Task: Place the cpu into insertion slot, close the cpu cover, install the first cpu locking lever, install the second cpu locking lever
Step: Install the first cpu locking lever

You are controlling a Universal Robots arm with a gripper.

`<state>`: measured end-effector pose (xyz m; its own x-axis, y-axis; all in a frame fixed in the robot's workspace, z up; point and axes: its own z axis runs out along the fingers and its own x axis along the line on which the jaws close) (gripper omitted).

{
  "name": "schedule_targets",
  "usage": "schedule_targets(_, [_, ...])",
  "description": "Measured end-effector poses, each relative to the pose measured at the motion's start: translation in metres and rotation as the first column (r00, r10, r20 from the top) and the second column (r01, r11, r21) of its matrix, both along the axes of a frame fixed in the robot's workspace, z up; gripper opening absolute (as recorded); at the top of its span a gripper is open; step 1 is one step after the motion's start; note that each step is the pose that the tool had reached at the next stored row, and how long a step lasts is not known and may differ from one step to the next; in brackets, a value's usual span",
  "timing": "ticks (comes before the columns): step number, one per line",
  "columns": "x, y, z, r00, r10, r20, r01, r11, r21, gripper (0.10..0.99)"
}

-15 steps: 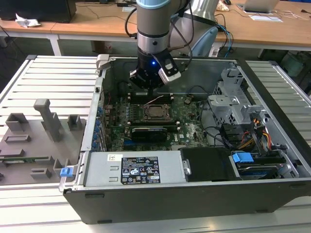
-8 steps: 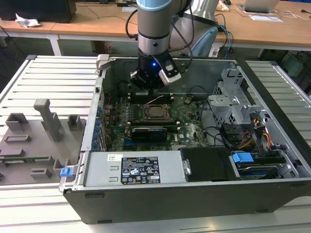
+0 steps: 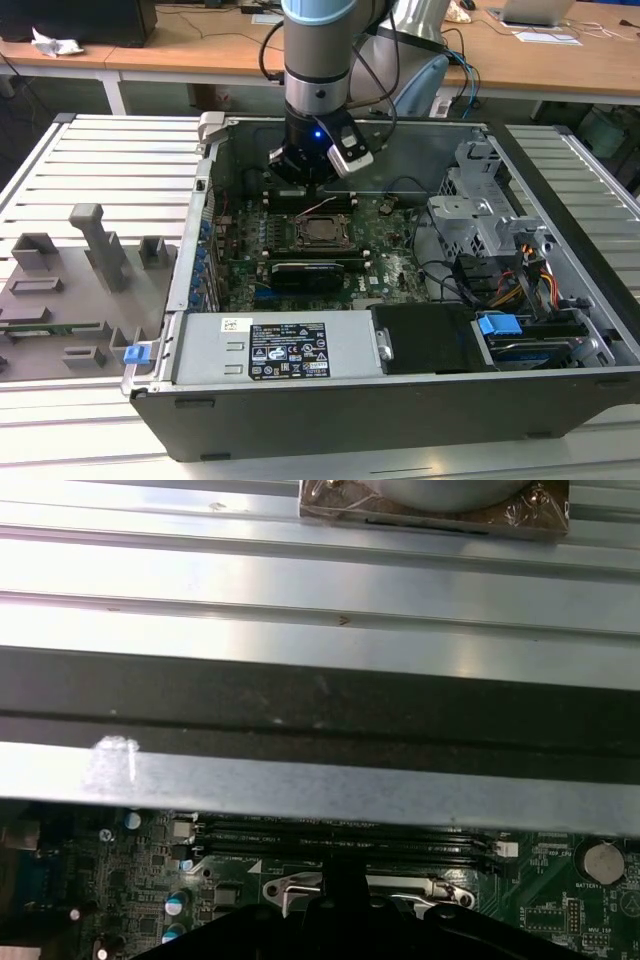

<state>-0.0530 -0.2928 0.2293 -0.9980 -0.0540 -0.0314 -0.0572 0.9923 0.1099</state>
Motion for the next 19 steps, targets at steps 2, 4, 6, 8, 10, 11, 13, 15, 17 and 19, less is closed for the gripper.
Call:
schedule_targets(2, [0.0001, 0.0000, -0.0003, 1.0000, 0.000, 0.0000, 0.000, 1.0000, 0.000, 0.106])
schedule_targets(4, [0.0004, 0.0000, -0.0007, 1.0000, 0.000, 0.0000, 0.000, 1.0000, 0.000, 0.106])
schedule_targets(6, [0.0005, 0.0001, -0.0010, 1.0000, 0.000, 0.0000, 0.000, 1.0000, 0.000, 0.106])
schedule_targets(8, [0.0005, 0.0001, -0.0010, 1.0000, 0.000, 0.0001, 0.000, 1.0000, 0.000, 0.106])
schedule_targets(10, [0.0006, 0.0001, -0.0012, 1.0000, 0.000, 0.0000, 0.000, 1.0000, 0.000, 0.106])
schedule_targets(11, [0.0007, 0.0001, -0.0013, 1.0000, 0.000, 0.0000, 0.000, 1.0000, 0.000, 0.106])
schedule_targets(13, [0.0011, 0.0003, -0.0014, 1.0000, 0.000, 0.0001, 0.000, 1.0000, 0.000, 0.106])
schedule_targets(15, [0.0030, 0.0009, -0.0015, 1.0000, 0.000, 0.0001, 0.000, 1.0000, 0.000, 0.106])
schedule_targets(17, [0.0038, 0.0012, -0.0017, 1.0000, 0.000, 0.0001, 0.000, 1.0000, 0.000, 0.106])
schedule_targets(19, [0.0045, 0.0013, -0.0019, 1.0000, 0.002, 0.0001, -0.002, 1.0000, 0.000, 0.106])
